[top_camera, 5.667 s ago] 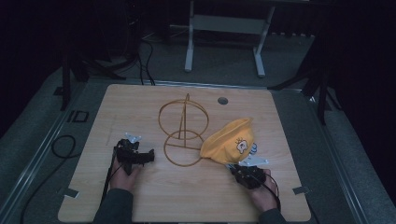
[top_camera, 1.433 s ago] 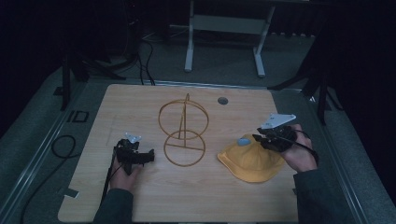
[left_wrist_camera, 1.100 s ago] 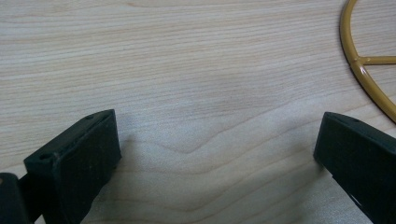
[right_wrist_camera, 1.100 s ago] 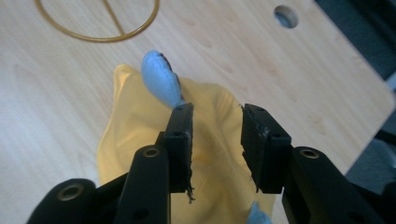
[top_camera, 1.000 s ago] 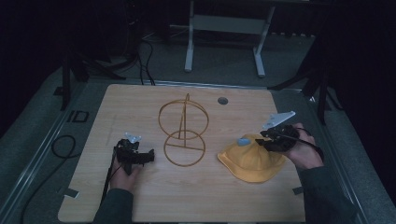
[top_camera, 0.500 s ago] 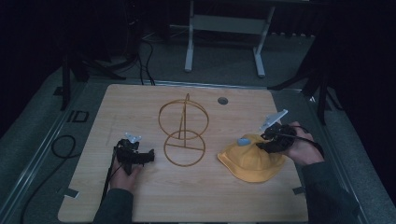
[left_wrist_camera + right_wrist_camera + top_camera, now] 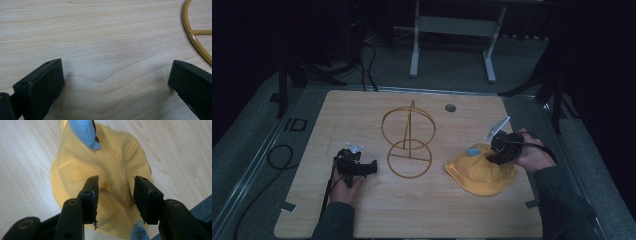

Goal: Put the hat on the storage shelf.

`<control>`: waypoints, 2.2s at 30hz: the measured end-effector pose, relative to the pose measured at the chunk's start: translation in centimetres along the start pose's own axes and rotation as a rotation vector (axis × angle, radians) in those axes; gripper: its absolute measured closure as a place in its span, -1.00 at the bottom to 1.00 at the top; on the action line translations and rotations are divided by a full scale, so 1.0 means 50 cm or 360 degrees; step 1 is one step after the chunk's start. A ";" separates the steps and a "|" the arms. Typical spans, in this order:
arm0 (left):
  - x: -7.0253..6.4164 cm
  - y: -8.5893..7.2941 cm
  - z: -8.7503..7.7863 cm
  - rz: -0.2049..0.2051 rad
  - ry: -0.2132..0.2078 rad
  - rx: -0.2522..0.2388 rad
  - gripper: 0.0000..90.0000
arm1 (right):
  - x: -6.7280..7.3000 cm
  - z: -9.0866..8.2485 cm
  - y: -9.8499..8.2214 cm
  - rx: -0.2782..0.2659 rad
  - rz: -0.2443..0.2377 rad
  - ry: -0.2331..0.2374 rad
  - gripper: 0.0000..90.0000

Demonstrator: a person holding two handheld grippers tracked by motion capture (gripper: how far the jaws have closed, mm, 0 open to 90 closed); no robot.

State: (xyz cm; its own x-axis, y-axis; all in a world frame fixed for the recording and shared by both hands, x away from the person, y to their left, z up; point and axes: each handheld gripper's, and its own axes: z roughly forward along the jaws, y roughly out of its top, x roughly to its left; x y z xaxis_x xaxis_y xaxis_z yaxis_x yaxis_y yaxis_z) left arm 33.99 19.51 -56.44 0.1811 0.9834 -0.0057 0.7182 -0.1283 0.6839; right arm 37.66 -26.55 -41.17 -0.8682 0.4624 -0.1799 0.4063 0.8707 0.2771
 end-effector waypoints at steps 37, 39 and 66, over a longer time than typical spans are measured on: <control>0.000 0.000 0.000 0.0003 0.0000 0.0002 -0.99 | -0.018 -0.068 0.031 0.0069 -0.0153 -0.0062 0.87; 0.000 0.000 0.000 0.0000 -0.0001 0.0002 -0.99 | -0.022 -0.074 0.033 0.0065 -0.0153 -0.0069 0.87; 0.001 0.000 0.000 0.0006 0.0000 0.0006 -0.99 | -0.064 -0.162 0.049 -0.0065 -0.0165 -0.0052 0.88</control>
State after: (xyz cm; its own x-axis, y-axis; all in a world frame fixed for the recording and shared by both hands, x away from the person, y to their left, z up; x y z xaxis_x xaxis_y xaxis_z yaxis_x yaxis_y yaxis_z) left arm 33.99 19.54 -56.42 0.1838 0.9830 -0.0032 0.7200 -0.1324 0.6812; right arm 39.15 -27.26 -32.29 -0.8951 0.3757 -0.2399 0.3020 0.9070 0.2936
